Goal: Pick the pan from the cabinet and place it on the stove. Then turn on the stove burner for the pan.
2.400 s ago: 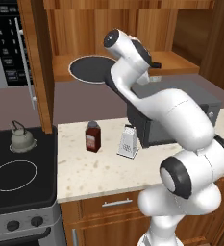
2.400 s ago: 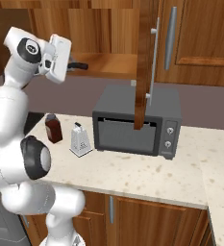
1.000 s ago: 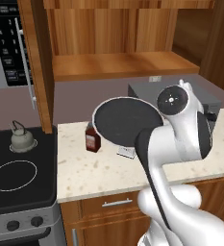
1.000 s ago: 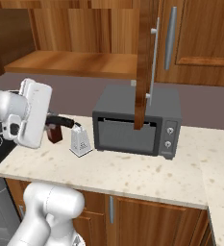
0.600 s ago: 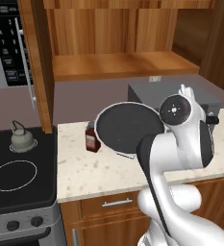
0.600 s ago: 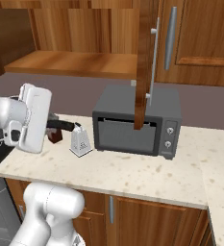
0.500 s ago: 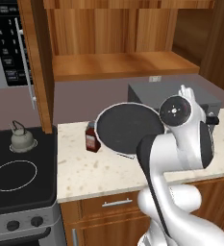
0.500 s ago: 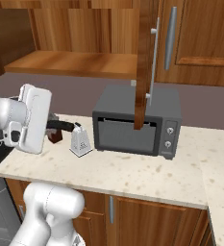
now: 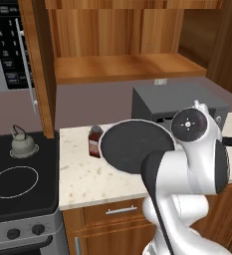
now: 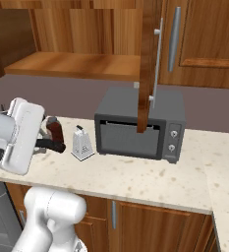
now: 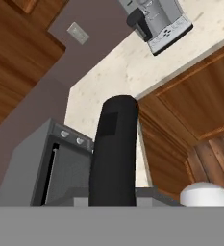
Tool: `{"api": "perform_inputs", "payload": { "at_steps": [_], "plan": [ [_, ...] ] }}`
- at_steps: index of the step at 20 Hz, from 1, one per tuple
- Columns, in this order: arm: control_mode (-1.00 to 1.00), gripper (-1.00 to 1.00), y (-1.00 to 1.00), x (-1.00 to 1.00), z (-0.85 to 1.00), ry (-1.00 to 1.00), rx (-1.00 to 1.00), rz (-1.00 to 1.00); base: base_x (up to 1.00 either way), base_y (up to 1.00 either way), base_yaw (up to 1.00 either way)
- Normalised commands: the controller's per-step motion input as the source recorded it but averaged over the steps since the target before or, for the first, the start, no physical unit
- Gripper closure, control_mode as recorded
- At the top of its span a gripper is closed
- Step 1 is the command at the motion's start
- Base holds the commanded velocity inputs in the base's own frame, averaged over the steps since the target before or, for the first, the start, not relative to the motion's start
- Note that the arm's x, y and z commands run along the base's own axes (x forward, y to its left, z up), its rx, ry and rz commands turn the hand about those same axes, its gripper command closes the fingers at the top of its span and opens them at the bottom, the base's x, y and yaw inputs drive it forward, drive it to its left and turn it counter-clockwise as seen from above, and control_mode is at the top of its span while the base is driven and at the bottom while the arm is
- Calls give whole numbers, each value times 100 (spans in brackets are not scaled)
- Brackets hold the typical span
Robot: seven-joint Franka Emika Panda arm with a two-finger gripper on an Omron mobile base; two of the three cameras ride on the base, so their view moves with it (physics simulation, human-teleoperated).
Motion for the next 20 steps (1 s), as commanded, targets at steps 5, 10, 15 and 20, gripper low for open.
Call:
{"api": "perform_inputs", "payload": {
  "at_steps": [5, 10, 15, 20],
  "plan": [
    [-100, 100, 21, -2, -28, 0, 0, 0, 0, 0, 0],
    [-100, 100, 0, 37, -2, 0, 0, 0, 0, 0, 0],
    [-100, 100, -3, 29, 0, 0, 0, 3, 0, 0, 0],
    [-100, 100, 0, 10, -4, 0, 0, 3, 0, 0, 0]
  ]
}}
